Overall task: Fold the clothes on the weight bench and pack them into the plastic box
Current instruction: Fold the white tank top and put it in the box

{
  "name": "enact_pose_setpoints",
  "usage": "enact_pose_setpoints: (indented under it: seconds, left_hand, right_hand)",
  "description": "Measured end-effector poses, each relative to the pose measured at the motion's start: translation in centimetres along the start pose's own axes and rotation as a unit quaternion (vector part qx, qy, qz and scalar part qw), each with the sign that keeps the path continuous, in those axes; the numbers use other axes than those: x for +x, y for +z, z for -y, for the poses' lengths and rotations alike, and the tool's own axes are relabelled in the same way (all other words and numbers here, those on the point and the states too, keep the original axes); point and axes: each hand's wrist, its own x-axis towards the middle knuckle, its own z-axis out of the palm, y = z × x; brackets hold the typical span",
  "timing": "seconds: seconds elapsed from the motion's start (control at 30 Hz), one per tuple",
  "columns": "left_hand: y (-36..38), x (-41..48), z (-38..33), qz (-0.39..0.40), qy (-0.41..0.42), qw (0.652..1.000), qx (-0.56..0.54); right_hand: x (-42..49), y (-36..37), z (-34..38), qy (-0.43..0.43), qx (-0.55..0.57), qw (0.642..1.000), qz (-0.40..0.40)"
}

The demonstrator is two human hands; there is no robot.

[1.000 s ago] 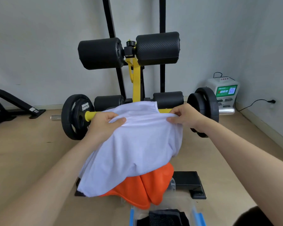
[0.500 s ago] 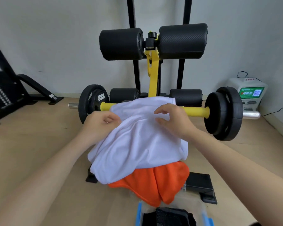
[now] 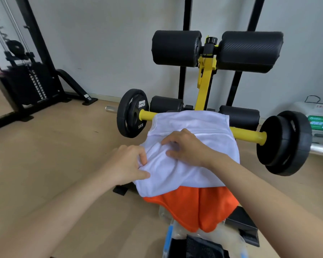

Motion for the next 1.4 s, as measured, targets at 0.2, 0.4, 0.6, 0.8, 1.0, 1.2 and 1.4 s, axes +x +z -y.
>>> enact_pose_setpoints:
  seconds: [0.2,0.4,0.6,0.8,1.0,1.2,1.4]
  left_hand:
    - [-1.3,-0.6,0.8,0.044,-0.019,0.998,-0.049]
    - [-1.9,-1.1,1.6,0.111,-0.011,0.993,-0.045]
    - [-1.5,-1.0,2.0,0.122,-0.038,0.985,-0.117]
    - [-0.9,-1.4,2.2,0.11,-0.087,0.97,-0.199]
    - [-1.6,-1.1,2.2,-0.025,-0.061,0.97,-0.236]
    - [-2.0,0.2,2.6,-0.067,-0.057,0.965,-0.247]
    - [-2.5,2.6,2.4,-0.135,-0.084,0.903,-0.4]
  right_hand:
    - [-0.5,-0.7,-0.1,0.012,-0.035,0.999,0.003]
    - [-0.7,-0.8,0.2,0.009,-0.07,0.997,-0.006]
    - [0.2,-0.2,1.0,-0.003,-0.083,0.996,0.024]
    - [1.0,-0.4,1.1,0.003,-0.118,0.993,0.005]
    - [0.9,-1.9,-0.1,0.012,-0.05,0.998,-0.04]
    - [1.1,-2.8,-0.7,0.069,0.016,0.994,-0.077]
    - [1.9,-3.5,-0.2,0.145,0.193,0.951,-0.194]
